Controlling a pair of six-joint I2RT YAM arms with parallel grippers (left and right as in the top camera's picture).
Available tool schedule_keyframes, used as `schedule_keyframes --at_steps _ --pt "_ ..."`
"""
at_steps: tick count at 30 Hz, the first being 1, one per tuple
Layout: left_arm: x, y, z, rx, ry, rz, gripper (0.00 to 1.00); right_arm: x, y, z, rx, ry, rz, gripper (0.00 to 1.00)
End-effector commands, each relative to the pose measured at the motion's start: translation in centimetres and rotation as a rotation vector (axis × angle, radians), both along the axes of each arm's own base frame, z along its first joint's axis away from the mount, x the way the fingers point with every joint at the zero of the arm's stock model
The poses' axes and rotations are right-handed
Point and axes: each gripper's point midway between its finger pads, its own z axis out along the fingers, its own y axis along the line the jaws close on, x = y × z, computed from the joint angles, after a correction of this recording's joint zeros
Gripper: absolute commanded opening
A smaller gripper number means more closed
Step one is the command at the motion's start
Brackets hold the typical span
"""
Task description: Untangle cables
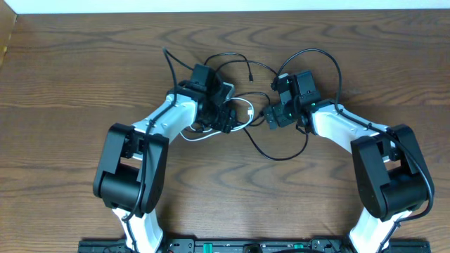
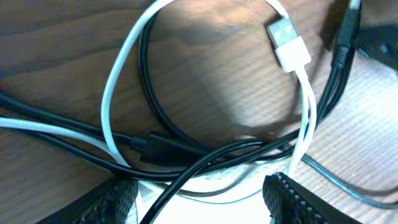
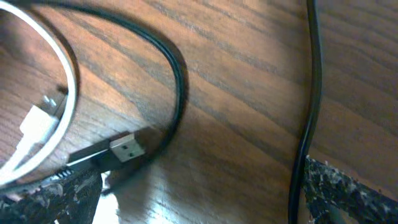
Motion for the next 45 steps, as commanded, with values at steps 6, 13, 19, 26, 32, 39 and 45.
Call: schedule_keyframes --at_steps 6,13,19,26,32,39,45 --pt "-4.4 2.1 -5.7 0.205 0.126 -0.063 0.71 -2.7 1.9 -1.8 0.103 0.111 0.037 0.99" --pt "-4.8 2.2 -5.8 0.211 0.130 -0.098 0.71 -0.3 2.7 -0.4 0.136 -0.007 0.043 0.99" --pt "-4.8 2.2 -5.8 0.211 0.130 -0.098 0.71 0.4 3.7 -0.1 0.141 -0.057 0.059 0.99" --pt "-4.8 2.2 -5.8 0.212 0.129 -0.098 0.71 1.0 4.1 -1.4 -0.003 -0.134 0.032 0.99" --pt "-4.3 3.4 -6.0 0.285 0.111 -0.057 0.71 0.7 1.6 -2.6 -0.171 -0.135 -0.042 0.99" --pt "-3.5 5.5 -6.1 0.398 0.084 0.036 0.71 -1.9 -0.4 -4.4 -0.216 0.009 -0.084 0.99" --pt "-3.4 5.9 -6.1 0.420 0.079 0.047 0.71 -4.0 -1.6 -5.4 -0.250 0.111 -0.118 0.99"
